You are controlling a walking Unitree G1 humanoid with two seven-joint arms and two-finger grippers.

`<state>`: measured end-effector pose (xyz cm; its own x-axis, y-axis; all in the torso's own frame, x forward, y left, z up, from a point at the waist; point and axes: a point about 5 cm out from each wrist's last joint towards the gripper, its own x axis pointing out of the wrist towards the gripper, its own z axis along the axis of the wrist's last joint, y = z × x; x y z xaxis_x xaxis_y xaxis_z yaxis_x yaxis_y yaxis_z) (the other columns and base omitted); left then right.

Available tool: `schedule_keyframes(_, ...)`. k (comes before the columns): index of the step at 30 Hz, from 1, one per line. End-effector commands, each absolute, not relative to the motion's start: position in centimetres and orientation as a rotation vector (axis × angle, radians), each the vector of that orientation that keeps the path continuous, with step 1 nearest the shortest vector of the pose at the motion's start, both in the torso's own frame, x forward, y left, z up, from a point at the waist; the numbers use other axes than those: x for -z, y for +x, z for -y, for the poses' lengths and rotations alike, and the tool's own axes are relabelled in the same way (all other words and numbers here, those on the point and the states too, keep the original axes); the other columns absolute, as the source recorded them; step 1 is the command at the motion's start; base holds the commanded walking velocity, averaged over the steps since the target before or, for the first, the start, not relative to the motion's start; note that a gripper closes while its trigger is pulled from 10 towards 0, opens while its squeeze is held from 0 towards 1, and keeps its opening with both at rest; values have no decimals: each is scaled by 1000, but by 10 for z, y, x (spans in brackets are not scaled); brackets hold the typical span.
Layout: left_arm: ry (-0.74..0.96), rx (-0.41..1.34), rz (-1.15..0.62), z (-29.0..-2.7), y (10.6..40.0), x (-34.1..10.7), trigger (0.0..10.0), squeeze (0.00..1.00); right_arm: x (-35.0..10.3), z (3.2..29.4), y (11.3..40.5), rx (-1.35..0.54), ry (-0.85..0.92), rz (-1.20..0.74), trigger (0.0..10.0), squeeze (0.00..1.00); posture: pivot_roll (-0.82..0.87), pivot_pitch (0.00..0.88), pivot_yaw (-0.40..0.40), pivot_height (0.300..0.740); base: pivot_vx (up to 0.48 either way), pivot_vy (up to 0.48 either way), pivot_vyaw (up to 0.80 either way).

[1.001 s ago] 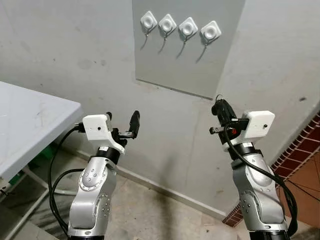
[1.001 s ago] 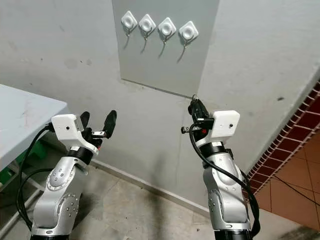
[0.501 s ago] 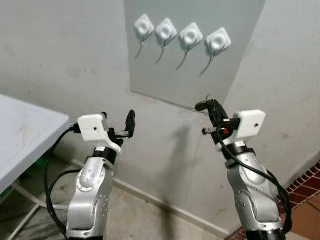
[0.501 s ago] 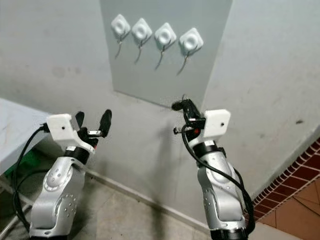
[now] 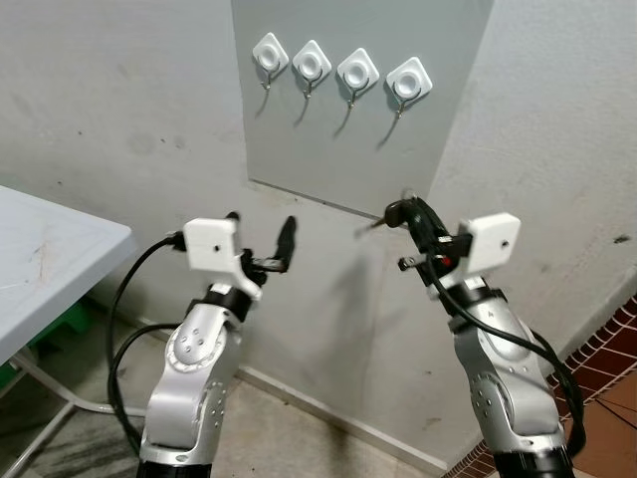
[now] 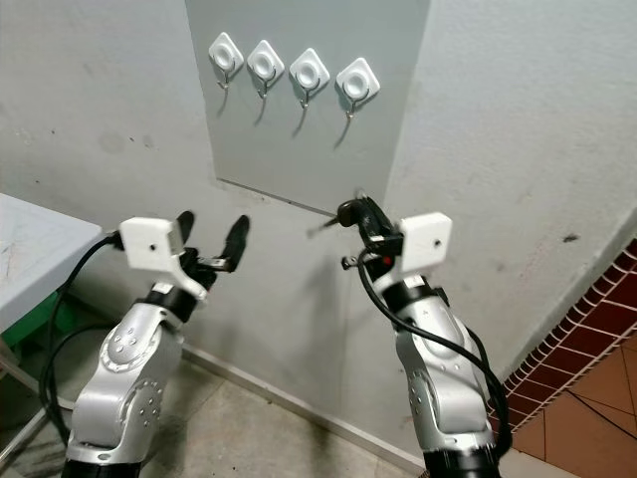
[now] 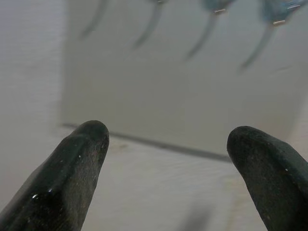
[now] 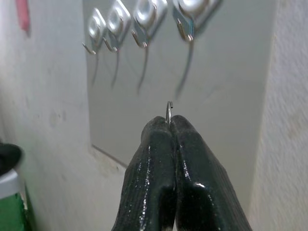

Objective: Hang keys on a hook

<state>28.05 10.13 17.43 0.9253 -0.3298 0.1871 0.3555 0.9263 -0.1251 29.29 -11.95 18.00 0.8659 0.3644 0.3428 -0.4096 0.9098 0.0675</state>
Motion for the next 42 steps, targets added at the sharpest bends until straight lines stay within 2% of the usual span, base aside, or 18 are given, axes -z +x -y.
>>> schedule_keyframes(1,-149,399,190,-95,282,-184,10000,0,-184,118,297,-428,136,341,10000,0,26,0,-36,740,0,0,0)
schedule_keyframes(11,-126,494,210,-82,284,-190,10000,0,-207,105,318,-507,148,404,10000,0,12,0,-32,740,0,0,0)
schedule_keyframes(28,-138,506,226,-81,282,-199,10000,0,-246,101,346,-517,234,529,10000,0,25,9,-33,740,0,0,0)
schedule_keyframes(42,-153,488,221,-83,282,-199,10000,0,-213,104,333,-564,341,433,10000,0,22,23,-26,740,0,0,0)
